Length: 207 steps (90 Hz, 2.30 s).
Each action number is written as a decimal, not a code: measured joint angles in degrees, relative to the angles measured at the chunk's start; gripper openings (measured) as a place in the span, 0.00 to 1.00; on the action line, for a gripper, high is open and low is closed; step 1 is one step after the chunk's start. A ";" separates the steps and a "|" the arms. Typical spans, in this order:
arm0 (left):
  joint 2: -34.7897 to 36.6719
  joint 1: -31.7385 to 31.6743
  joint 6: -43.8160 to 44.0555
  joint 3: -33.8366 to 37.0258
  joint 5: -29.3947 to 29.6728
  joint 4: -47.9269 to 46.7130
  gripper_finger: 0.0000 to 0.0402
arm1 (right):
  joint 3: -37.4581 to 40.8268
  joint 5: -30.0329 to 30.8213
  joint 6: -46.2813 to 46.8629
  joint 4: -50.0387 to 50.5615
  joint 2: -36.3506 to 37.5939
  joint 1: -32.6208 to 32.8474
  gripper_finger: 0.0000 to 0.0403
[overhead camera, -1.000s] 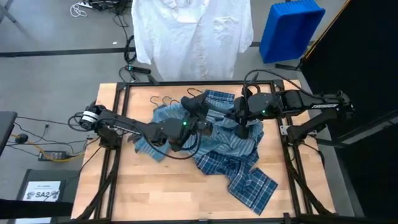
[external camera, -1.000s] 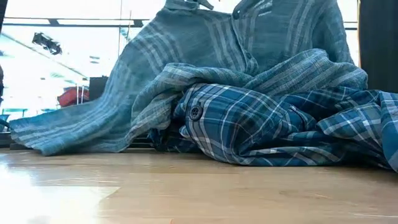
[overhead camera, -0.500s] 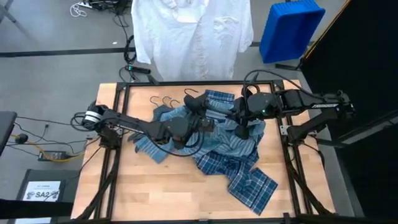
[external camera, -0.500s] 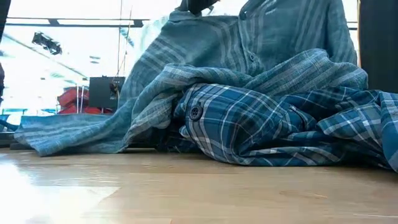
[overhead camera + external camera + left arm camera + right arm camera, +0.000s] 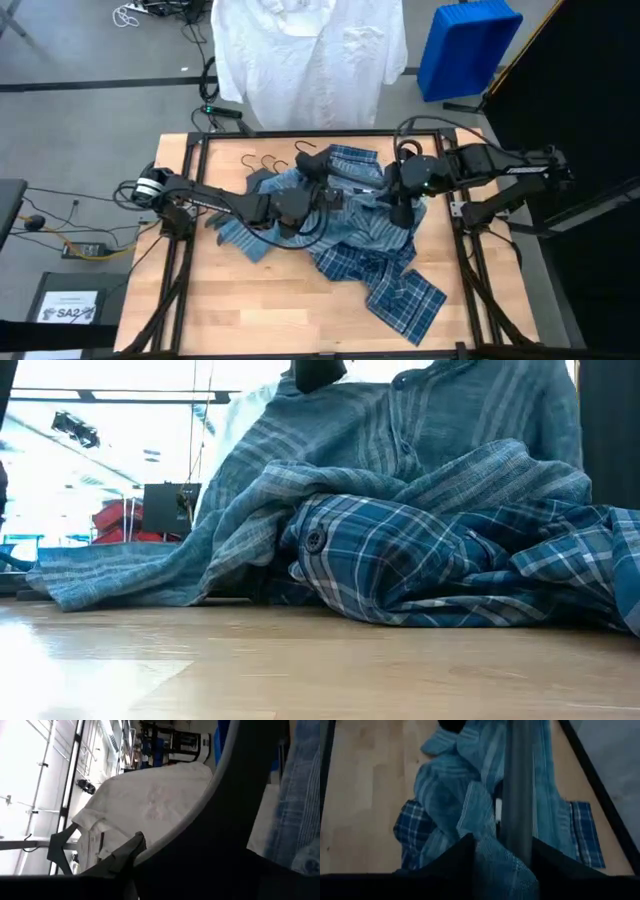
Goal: Hang clothes
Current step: Remove the black hanger from the green shirt
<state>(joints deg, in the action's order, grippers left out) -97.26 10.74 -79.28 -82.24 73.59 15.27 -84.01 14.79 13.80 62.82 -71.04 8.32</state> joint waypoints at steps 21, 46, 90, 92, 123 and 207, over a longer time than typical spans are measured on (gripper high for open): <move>0.29 -3.21 15.92 -0.04 0.06 -12.18 0.44 | 0.00 0.72 3.92 4.48 0.95 0.81 0.28; 4.26 -4.31 42.53 -0.04 -3.15 -35.33 0.44 | 0.00 2.54 5.44 7.04 1.22 1.74 0.27; 5.86 -6.49 70.63 -0.08 -8.10 -61.52 0.41 | 0.02 1.11 2.49 6.13 1.28 4.65 0.15; 5.86 -6.68 71.22 -0.07 -7.99 -61.99 0.41 | 0.07 0.87 2.38 5.91 1.30 4.88 0.14; 5.82 -8.28 76.97 -0.07 -10.33 -64.03 0.41 | 0.07 4.24 1.68 3.20 1.24 8.41 0.01; 5.67 -7.82 76.48 -0.05 -12.37 -61.64 0.41 | 36.09 15.13 1.49 -44.94 22.54 6.37 0.40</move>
<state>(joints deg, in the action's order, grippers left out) -91.59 2.92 -2.80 -82.28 61.22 -46.37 -47.92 29.92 15.30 17.88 -48.50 14.69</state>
